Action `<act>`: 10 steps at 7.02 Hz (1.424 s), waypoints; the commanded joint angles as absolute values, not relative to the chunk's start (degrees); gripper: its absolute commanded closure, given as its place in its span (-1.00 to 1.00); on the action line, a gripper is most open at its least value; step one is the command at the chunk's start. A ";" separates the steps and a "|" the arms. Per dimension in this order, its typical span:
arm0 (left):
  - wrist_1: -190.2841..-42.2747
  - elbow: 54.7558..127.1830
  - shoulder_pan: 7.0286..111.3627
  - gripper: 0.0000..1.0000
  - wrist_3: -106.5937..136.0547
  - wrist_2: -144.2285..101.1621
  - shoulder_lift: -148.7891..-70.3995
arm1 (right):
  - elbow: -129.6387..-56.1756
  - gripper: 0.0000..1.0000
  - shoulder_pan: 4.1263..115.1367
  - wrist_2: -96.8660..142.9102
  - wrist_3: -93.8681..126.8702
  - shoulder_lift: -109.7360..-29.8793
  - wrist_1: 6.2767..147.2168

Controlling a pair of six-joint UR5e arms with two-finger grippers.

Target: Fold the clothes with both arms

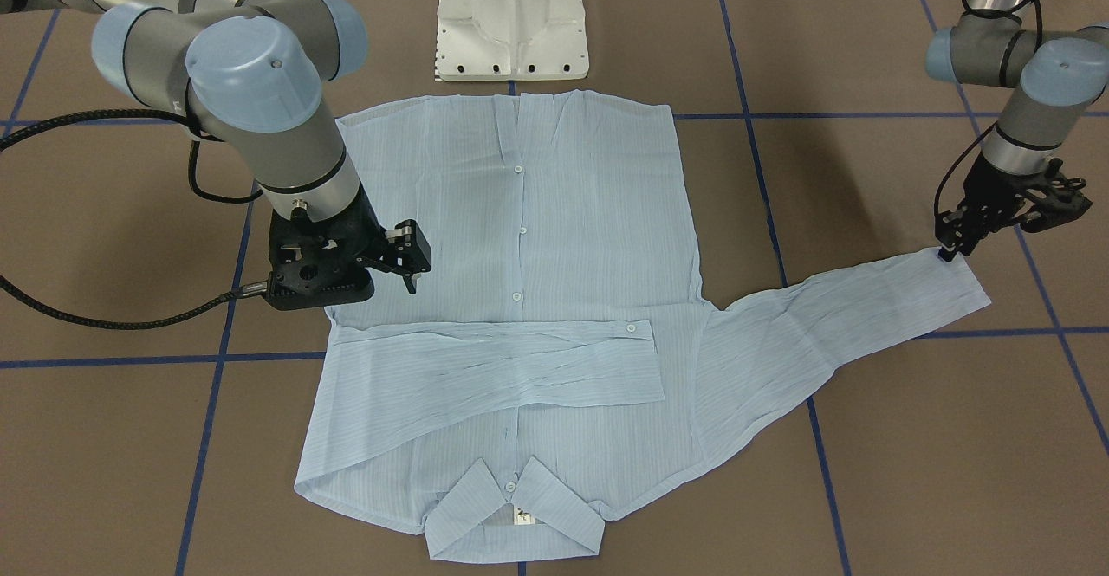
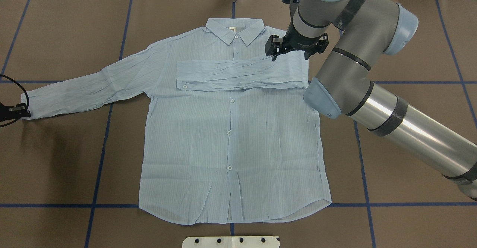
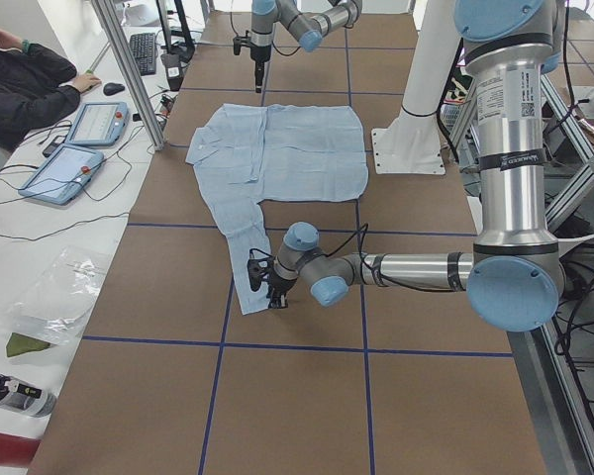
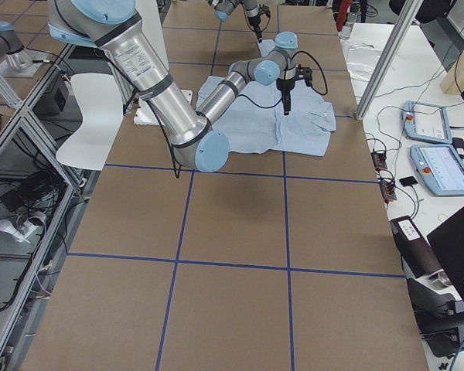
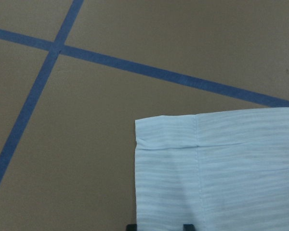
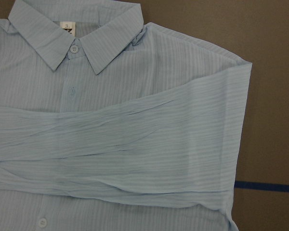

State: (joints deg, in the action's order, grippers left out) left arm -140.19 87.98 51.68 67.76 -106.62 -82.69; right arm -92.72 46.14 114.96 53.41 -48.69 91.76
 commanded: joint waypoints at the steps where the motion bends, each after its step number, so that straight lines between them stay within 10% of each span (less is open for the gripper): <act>1: -140.19 88.07 51.68 1.00 67.68 -106.61 -82.70 | -92.72 -1.00 46.14 114.96 53.70 -48.69 91.76; 6: -135.73 98.23 52.38 1.00 67.41 -107.49 -83.57 | -98.14 -1.00 46.41 115.40 53.27 -53.41 93.76; 10: -107.22 105.19 55.10 1.00 70.47 -107.75 -107.86 | -110.27 -1.00 49.47 115.84 45.92 -65.01 100.80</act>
State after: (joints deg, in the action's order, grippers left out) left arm -116.79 103.25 54.63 68.85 -107.59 -99.75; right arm -106.45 48.20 115.85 49.59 -60.93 98.96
